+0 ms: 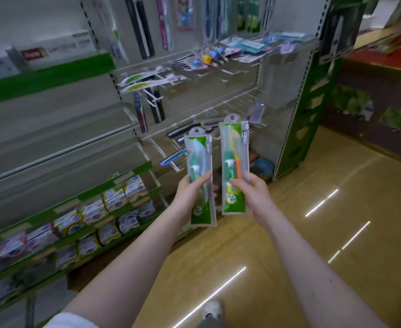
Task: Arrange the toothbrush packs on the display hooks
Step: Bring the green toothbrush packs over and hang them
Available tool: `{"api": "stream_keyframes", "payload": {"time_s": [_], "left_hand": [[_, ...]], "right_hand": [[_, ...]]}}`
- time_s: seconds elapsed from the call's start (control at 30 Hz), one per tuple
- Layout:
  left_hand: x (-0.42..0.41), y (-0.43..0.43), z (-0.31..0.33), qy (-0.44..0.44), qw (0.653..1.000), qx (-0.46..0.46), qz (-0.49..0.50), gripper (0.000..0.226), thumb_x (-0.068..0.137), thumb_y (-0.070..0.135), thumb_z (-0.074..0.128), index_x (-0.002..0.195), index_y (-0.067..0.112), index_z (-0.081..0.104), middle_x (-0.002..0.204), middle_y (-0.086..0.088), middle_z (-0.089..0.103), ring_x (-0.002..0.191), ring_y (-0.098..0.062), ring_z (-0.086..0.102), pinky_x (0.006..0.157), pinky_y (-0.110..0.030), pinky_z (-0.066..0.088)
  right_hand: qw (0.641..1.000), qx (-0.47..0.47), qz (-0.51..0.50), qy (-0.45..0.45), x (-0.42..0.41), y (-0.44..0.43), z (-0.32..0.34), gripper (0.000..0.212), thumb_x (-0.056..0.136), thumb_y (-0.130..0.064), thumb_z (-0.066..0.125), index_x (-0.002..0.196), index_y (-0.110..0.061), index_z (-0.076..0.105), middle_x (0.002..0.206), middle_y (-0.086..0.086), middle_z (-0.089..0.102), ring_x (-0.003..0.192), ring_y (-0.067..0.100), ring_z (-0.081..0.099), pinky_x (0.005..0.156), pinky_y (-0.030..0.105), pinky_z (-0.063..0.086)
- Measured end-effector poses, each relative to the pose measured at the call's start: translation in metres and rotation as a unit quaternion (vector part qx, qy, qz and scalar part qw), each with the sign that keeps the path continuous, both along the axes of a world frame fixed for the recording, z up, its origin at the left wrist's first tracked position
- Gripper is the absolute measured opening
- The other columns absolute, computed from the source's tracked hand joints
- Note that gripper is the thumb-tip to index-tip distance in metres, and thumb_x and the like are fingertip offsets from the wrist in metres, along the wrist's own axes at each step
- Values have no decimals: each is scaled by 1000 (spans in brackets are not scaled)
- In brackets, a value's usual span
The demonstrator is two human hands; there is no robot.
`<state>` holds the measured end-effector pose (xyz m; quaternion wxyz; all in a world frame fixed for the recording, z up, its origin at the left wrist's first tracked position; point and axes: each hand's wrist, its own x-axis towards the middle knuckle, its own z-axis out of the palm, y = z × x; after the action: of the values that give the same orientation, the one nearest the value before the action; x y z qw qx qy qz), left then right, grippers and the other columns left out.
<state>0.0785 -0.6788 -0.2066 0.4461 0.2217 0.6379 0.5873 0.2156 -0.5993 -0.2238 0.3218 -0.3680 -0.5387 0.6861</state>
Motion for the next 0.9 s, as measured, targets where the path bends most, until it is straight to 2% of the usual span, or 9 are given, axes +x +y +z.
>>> {"api": "stream_keyframes", "payload": {"time_s": [0.1,0.23,0.37,0.43,0.53,0.63,0.8,0.9], "left_hand": [[-3,20,6,28,1000,10,7,35,83,32,69,111,13,59,85,-12,70,75,-27,68,84,-46,55],[-10,66,12,42,999,26,17,33,85,26,67,113,12,59,84,-11,71,75,-27,69,80,-42,57],[-19,133,22,64,997,48,8,25,89,25,63,110,15,57,85,-7,70,72,-20,69,75,-38,57],[-22,163,28,75,996,57,5,25,89,24,62,112,15,57,90,-7,71,71,-16,69,70,-32,57],[-28,214,37,91,994,62,12,26,89,24,63,112,15,59,98,-8,71,82,-21,70,82,-39,56],[-32,258,45,116,990,73,8,27,88,26,63,114,17,59,105,-6,70,95,-21,67,87,-38,53],[-28,317,57,143,986,82,3,22,88,26,63,109,18,59,100,0,69,93,-17,67,83,-32,53],[-23,350,64,144,985,90,-4,19,89,24,62,107,20,57,94,6,67,83,-7,65,64,-16,52]], "right_hand": [[1000,10,5,16,1,21,7,16,88,-13,62,99,-24,64,95,4,71,84,17,69,75,31,56],[999,13,5,36,-9,66,16,33,88,-21,63,121,-19,59,111,6,68,102,22,66,89,39,53],[998,24,5,52,-24,131,30,33,90,-19,60,123,-16,58,108,8,70,96,22,68,79,33,56],[998,35,2,47,-32,162,37,32,90,-18,60,122,-15,58,111,10,69,98,24,68,84,38,56],[998,50,-16,26,-45,213,49,28,89,-18,62,117,-17,61,113,9,68,106,27,64,97,49,47],[998,52,-24,9,-49,255,61,23,90,-14,60,112,-14,63,109,13,68,101,30,65,94,52,49],[997,56,-43,25,-44,311,76,17,91,-13,58,106,-10,64,105,15,69,97,31,67,92,50,51],[997,55,-44,39,-41,348,81,14,89,-15,61,102,-12,65,105,17,69,97,33,67,91,52,51]]}}
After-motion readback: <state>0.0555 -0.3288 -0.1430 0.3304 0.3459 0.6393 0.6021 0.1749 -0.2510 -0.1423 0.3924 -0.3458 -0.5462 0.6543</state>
